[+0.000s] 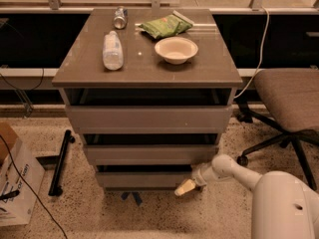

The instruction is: Open bottom drawer

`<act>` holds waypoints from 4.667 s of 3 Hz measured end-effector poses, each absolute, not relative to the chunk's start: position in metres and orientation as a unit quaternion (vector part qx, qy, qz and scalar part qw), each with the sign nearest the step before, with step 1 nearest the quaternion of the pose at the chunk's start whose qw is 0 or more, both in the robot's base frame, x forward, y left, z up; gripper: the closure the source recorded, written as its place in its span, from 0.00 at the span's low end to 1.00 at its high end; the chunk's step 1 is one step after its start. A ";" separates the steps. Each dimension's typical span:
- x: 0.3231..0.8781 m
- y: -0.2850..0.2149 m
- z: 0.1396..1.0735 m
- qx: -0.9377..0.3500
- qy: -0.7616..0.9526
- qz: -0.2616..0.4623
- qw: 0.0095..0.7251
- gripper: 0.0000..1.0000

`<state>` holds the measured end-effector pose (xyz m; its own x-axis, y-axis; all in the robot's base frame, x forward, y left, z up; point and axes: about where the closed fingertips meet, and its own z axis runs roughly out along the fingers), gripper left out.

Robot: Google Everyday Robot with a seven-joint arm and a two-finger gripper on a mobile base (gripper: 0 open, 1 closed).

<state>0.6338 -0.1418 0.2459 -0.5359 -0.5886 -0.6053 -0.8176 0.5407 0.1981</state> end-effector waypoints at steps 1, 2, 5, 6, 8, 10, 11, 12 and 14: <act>0.634 -0.142 0.246 -0.417 0.844 0.237 0.242 0.00; 0.639 -0.133 0.233 -0.419 0.843 0.227 0.250 0.00; 0.644 -0.125 0.181 -0.434 0.849 0.213 0.214 0.41; 0.644 -0.125 0.186 -0.434 0.849 0.213 0.214 0.64; 0.643 -0.124 0.186 -0.434 0.849 0.213 0.213 0.33; 0.641 -0.123 0.182 -0.459 0.844 0.194 0.197 0.00; 0.628 -0.125 0.173 -0.485 0.841 0.172 0.168 0.00; 0.613 -0.132 0.167 -0.503 0.837 0.158 0.144 0.00; 0.576 -0.140 0.168 -0.559 0.809 0.158 0.087 0.47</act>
Offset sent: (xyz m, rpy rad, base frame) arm 0.0191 0.0196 -0.0363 -0.0355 -0.0789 -0.0229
